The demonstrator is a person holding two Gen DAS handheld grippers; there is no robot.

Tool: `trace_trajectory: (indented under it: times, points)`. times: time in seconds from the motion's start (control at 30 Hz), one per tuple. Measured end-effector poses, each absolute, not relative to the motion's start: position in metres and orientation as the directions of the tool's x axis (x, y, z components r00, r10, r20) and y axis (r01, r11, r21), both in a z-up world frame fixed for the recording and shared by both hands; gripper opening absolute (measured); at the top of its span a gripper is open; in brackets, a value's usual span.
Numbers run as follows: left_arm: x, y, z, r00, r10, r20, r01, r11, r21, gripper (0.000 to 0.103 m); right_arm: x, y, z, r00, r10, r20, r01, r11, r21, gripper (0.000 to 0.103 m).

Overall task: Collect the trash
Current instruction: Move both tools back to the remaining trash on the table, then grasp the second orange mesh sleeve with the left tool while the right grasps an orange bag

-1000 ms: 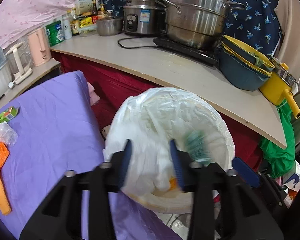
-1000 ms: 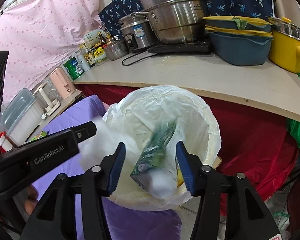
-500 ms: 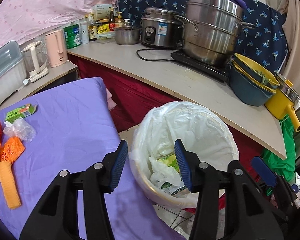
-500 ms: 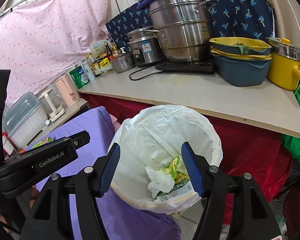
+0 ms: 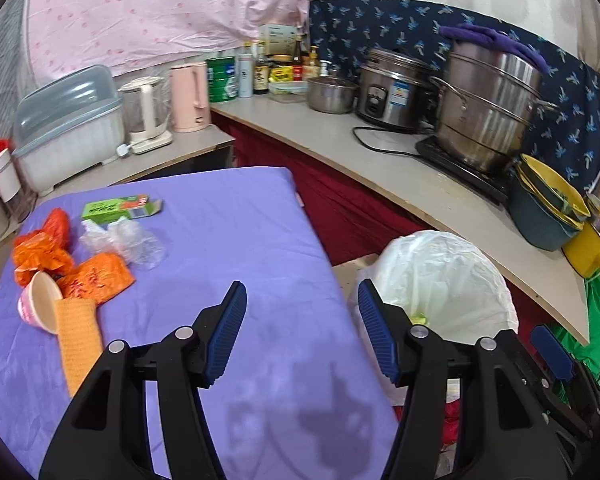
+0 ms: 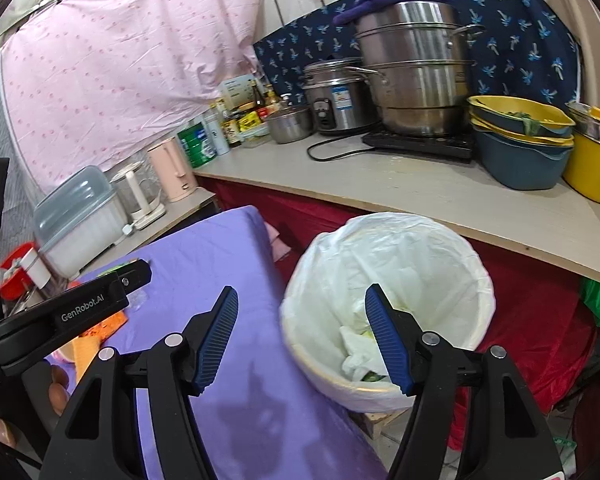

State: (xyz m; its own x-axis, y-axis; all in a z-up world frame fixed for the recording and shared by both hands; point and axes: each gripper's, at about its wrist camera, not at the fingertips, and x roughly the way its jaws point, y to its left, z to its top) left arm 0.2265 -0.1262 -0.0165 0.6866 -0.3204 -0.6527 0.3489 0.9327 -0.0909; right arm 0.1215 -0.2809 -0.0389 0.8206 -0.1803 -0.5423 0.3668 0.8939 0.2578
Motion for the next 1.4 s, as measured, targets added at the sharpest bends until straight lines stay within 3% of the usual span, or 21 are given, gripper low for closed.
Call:
trace_trajectory:
  times: [0.37, 0.7, 1.13, 1.3, 1.4]
  points:
    - [0.237, -0.036, -0.024, 0.713, -0.192, -0.674, 0.183, 0.979, -0.086, 0.056, 0.146, -0.208, -0.035, 0.826, -0.081, -0.557, 0.251, 0.939, 0.235, 0.064]
    - [0.256, 0.063, -0.069, 0.655, -0.050, -0.754, -0.007, 0.997, -0.072, 0.059, 0.175, -0.145, -0.052, 0.803, 0.008, -0.596, 0.157, 0.962, 0.225, 0.064]
    - [0.280, 0.117, -0.128, 0.555, -0.044, -0.831, -0.084, 0.990, -0.109, 0.059, 0.215, -0.085, -0.087, 0.746, 0.094, -0.659, 0.075, 0.972, 0.223, 0.064]
    - [0.288, 0.116, -0.144, 0.532, -0.064, -0.844, -0.071, 0.990, -0.120, 0.052, 0.225, -0.077, -0.097, 0.728, 0.107, -0.677, 0.065, 0.973, 0.223, 0.064]
    - [0.291, 0.113, -0.149, 0.523, -0.090, -0.848, -0.051, 0.989, -0.136, 0.037, 0.228, -0.075, -0.101, 0.720, 0.110, -0.685, 0.064, 0.973, 0.224, 0.064]
